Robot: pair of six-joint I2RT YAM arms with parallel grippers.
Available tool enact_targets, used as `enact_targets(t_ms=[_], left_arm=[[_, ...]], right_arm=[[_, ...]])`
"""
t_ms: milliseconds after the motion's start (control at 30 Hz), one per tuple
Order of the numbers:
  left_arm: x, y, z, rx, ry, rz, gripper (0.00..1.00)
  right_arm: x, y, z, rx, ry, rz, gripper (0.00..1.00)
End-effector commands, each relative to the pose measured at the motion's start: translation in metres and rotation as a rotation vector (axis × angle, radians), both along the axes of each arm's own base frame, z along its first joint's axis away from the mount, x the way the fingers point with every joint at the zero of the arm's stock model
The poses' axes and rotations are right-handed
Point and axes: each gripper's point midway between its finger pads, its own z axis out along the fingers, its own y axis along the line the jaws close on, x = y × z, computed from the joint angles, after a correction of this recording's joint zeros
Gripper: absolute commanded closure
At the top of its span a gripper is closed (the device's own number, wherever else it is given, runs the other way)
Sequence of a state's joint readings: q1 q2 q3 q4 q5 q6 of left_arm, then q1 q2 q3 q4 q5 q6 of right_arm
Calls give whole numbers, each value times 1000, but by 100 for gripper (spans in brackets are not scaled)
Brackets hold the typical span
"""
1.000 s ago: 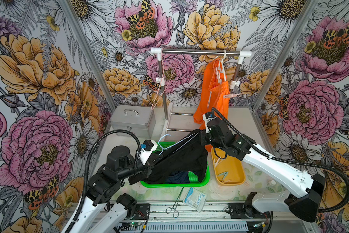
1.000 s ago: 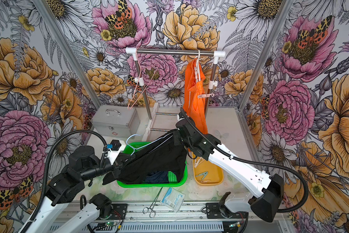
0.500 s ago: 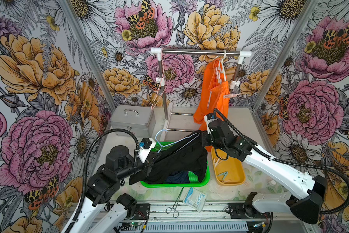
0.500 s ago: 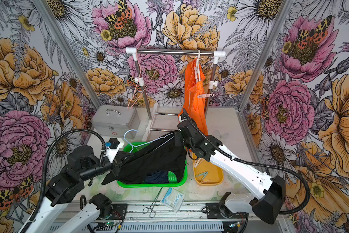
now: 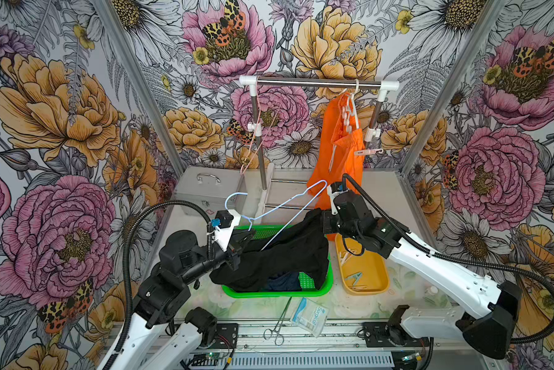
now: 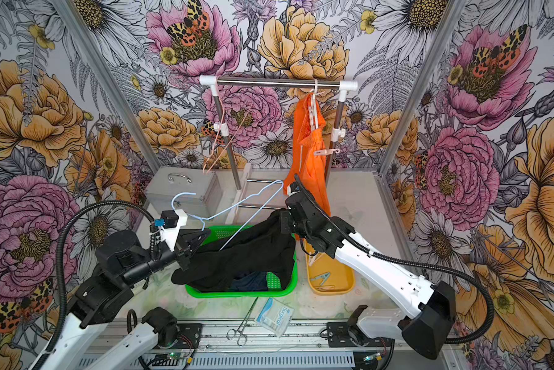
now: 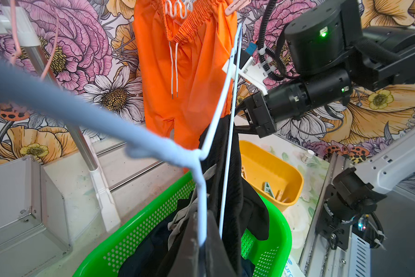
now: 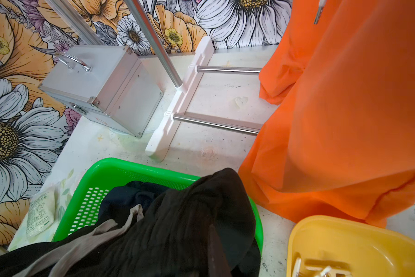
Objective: Remove the clothespins securing shorts to the hanger
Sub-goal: Remove the shorts from the hanger.
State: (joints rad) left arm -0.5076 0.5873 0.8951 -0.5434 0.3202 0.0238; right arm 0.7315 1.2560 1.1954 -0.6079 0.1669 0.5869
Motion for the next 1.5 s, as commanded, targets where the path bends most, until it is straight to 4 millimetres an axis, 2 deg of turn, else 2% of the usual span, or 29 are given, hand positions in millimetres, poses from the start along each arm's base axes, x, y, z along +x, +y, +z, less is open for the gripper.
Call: enact_targets(t_ms=[0,167,300,500,733,900,1033,1133,1233,1367,1467], left_arm=[[15,-1,23,-91,-52,44,100],[30,-20,39,-171,-61,-4,100],[45,-34,51,-194,-61,-36,100],[62,-49,85,-285,-110,-72,100],[74,-64,117,-327,-170,-121,100],[76,-63,127,-327,-202,-107,100],[78,-54,121,-299,-200,-64,100],[78,-44,114,-285,-194,-18,100],[76,-30,109,-285,-192,32,100],[73,-12,99,-283,-177,89,100],[71,1,92,-270,-165,138,100]], right_arm=[[1,-4,22,50,-67,-16,100],[-3,-4,40,65,-114,7,100],[-2,-18,54,56,-163,-32,100],[0,-26,57,39,-179,-56,100],[9,-42,75,-38,-223,-93,100],[7,-45,94,-37,-262,-84,100],[3,-47,109,-30,-292,-70,100],[-1,-42,113,-2,-292,-39,100],[-8,-28,114,37,-277,16,100],[-21,2,112,53,-260,114,100],[-39,38,109,55,-253,236,100]])
